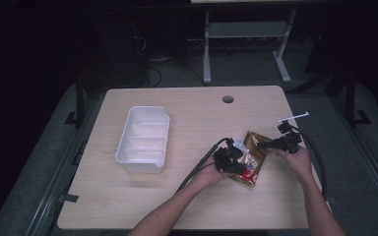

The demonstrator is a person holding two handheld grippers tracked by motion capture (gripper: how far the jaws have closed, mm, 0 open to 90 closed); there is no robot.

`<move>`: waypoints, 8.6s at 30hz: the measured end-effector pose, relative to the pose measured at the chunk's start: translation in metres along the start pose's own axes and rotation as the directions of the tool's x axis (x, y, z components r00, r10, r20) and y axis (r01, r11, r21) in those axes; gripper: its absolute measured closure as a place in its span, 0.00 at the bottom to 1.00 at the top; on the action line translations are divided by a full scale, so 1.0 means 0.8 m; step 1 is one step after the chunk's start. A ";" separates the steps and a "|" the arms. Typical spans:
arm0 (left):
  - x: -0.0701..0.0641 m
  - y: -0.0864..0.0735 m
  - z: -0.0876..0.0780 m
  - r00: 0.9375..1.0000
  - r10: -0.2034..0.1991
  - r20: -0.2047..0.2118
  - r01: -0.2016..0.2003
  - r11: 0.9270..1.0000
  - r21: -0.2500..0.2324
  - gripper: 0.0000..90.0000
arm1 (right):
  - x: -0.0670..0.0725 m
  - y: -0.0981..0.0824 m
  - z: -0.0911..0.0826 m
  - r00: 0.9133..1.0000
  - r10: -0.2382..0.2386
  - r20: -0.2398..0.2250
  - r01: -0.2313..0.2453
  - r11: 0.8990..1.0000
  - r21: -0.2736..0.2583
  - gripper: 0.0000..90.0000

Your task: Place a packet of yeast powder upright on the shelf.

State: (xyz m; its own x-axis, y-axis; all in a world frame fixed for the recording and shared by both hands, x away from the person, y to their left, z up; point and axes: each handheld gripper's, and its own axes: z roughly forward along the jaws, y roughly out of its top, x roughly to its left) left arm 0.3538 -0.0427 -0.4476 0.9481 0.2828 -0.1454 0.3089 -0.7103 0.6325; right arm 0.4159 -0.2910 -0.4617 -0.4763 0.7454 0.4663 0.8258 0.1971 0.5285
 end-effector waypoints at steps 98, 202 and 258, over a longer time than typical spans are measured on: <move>-0.055 -0.197 -0.148 0.999 0.051 -0.016 -0.053 0.983 -0.177 0.25 | 0.254 0.155 -0.036 0.878 -0.477 -0.043 0.465 0.870 -0.166 0.98; -0.047 -0.212 -0.159 0.998 0.053 -0.027 -0.057 0.982 -0.181 0.25 | 0.404 0.250 0.145 0.770 -0.578 -0.270 0.544 0.816 -0.197 0.98; -0.044 -0.213 -0.159 0.999 0.048 -0.025 -0.052 0.981 -0.184 0.25 | 0.357 0.217 0.189 0.825 -0.493 -0.277 0.475 0.870 -0.134 0.83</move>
State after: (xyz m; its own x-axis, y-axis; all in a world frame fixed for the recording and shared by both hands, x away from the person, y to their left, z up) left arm 0.2581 0.1503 -0.4530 0.9596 0.2646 -0.0956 0.2401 -0.5929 0.7686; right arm 0.4688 0.0521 -0.3442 -0.8836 0.3413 0.3205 0.4516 0.4404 0.7760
